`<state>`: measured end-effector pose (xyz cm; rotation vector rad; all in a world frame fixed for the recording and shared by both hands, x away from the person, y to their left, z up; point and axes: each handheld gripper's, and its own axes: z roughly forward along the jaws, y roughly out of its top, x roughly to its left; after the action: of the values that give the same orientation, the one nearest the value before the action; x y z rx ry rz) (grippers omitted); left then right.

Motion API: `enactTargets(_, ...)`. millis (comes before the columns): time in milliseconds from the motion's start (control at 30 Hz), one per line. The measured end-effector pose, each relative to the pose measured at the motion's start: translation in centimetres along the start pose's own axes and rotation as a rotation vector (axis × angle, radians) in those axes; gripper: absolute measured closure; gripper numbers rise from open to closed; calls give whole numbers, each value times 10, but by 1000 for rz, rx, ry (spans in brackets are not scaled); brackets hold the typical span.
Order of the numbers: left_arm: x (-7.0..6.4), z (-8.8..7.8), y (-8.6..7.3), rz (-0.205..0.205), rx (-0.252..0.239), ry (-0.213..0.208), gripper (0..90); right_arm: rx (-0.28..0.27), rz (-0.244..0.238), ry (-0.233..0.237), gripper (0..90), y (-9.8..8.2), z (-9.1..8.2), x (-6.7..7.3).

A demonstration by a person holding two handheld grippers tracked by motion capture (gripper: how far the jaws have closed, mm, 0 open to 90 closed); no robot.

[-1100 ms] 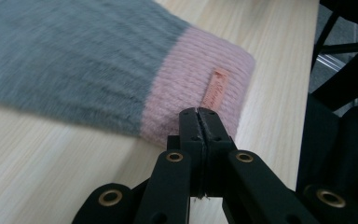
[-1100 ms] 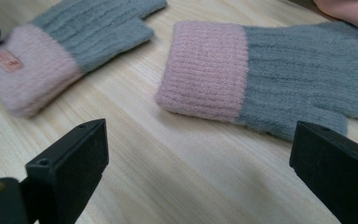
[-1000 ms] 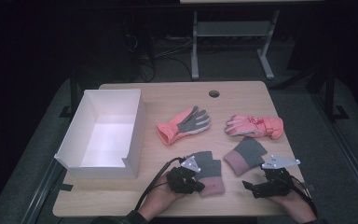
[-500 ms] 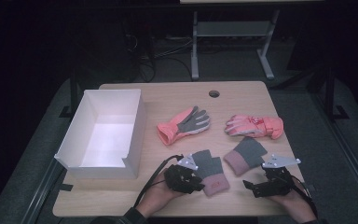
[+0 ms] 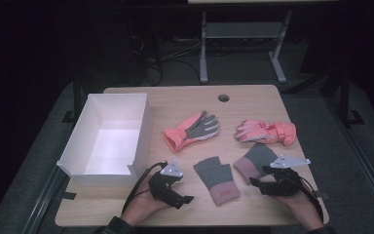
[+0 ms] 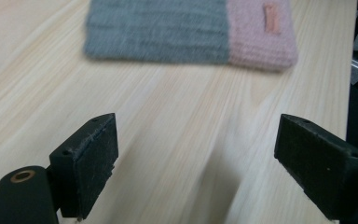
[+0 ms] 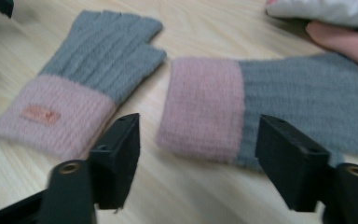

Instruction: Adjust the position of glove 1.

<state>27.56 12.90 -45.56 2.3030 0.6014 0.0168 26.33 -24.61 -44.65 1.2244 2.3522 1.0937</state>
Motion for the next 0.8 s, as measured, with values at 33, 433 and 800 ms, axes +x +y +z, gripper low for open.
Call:
enactTargets(33, 1, -1, -1, 2, -2, -1, 126, -4, -3, 1, 431, 2, 1, 0)
enactTargets(433, -2, 6, 2, 33, -12, -9, 129, 7, -51, 25, 900, 39, 33, 2)
enactTargets(800, 0, 6, 0, 31, 11, 29, 129, 58, -64, 49, 900, 55, 63, -5)
